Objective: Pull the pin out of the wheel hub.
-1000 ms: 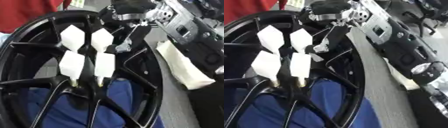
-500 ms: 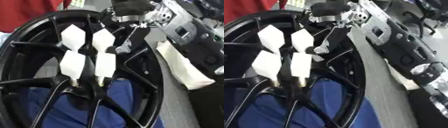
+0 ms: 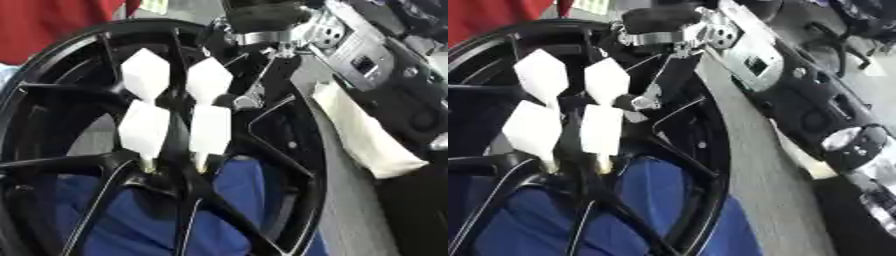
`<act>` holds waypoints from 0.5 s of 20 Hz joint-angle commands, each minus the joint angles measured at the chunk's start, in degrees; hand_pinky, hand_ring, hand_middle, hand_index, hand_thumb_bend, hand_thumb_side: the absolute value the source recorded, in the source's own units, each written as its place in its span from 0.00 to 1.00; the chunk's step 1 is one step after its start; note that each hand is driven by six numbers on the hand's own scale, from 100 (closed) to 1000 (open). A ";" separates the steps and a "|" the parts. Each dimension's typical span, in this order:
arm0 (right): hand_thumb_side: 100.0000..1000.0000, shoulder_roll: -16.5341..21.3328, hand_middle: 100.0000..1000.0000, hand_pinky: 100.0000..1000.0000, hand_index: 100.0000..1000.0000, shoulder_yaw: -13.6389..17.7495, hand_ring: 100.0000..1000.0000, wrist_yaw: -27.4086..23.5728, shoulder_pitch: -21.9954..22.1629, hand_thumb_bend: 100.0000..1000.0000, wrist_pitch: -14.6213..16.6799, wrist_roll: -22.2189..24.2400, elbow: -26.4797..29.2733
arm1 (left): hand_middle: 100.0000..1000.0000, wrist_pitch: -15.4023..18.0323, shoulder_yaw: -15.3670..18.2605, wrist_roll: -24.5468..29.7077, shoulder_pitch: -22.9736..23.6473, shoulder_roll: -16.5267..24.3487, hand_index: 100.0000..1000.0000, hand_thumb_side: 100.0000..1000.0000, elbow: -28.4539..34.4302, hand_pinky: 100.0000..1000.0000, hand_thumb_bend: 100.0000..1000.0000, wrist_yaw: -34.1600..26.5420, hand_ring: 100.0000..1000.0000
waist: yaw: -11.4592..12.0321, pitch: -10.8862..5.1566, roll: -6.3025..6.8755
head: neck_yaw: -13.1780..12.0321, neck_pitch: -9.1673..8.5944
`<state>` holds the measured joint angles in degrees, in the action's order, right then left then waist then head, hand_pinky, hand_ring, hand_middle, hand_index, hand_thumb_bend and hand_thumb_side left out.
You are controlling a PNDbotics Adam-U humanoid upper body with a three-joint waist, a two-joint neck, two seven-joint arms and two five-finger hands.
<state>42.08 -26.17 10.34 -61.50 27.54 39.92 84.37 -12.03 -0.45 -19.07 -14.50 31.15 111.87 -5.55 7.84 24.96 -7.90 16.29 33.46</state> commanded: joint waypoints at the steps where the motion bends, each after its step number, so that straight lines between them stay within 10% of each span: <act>1: 0.49 1.40 0.38 0.92 0.58 -0.49 0.65 -2.95 -0.54 0.00 9.34 12.05 0.06 | 0.55 -0.02 0.55 -0.03 -0.29 0.74 0.68 0.62 0.68 0.60 0.00 -0.21 0.59 | -0.13 -1.30 0.51 | 0.04 0.17; 10: 0.42 2.22 0.31 0.90 0.47 -0.04 0.61 -9.16 -1.07 0.00 2.95 12.05 2.50 | 0.55 -0.05 0.76 -0.14 -0.05 0.79 0.68 0.61 0.62 0.60 0.00 -0.28 0.59 | -0.28 -2.08 0.48 | -0.21 0.84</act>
<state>42.23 -26.86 2.77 -61.50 23.35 44.11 85.28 -12.05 -0.44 -19.09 -14.47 31.15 111.86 -5.55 7.70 24.79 -7.90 16.20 34.21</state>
